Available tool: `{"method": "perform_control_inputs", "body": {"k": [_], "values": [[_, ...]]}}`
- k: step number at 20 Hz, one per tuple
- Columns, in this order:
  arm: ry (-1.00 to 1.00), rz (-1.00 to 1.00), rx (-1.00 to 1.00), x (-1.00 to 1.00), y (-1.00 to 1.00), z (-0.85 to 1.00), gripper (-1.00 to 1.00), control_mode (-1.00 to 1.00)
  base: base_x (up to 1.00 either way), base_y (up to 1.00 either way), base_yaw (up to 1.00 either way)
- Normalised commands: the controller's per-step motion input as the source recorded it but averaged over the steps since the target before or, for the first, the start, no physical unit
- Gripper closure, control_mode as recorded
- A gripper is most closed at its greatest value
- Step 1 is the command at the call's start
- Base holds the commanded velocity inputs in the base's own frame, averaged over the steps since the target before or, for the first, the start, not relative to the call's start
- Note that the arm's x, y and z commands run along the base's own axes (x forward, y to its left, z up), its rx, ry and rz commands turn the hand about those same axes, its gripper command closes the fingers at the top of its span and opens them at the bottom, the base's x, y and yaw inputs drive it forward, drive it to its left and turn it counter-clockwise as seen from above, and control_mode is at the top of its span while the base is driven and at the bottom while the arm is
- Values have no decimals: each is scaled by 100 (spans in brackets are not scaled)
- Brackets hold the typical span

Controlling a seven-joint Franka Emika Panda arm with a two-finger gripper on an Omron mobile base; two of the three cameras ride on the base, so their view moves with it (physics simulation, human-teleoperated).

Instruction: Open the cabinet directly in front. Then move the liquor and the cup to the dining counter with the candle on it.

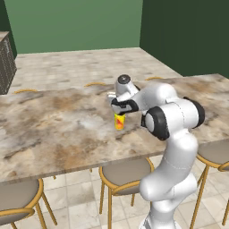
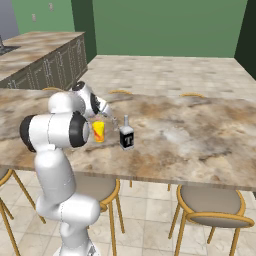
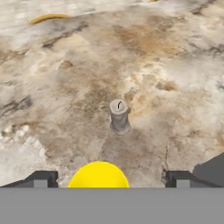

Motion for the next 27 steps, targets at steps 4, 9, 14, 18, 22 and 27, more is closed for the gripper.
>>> {"method": "perform_control_inputs", "body": {"k": [4,9,14,18,22,27], "values": [[0,-1,0,-67,-5,100,-100,-100,0,0,0],[-1,0,0,-100,-47,49,-100,-100,0,0,0],[-6,1,0,-100,-56,22,-100,-100,0,0,0],[-21,0,0,-100,-57,3,-100,-100,0,0,0],[-39,0,0,-100,-59,-5,-100,-100,0,0,0],[-32,5,-6,-100,-56,-29,-100,-100,0,0,0]]}}
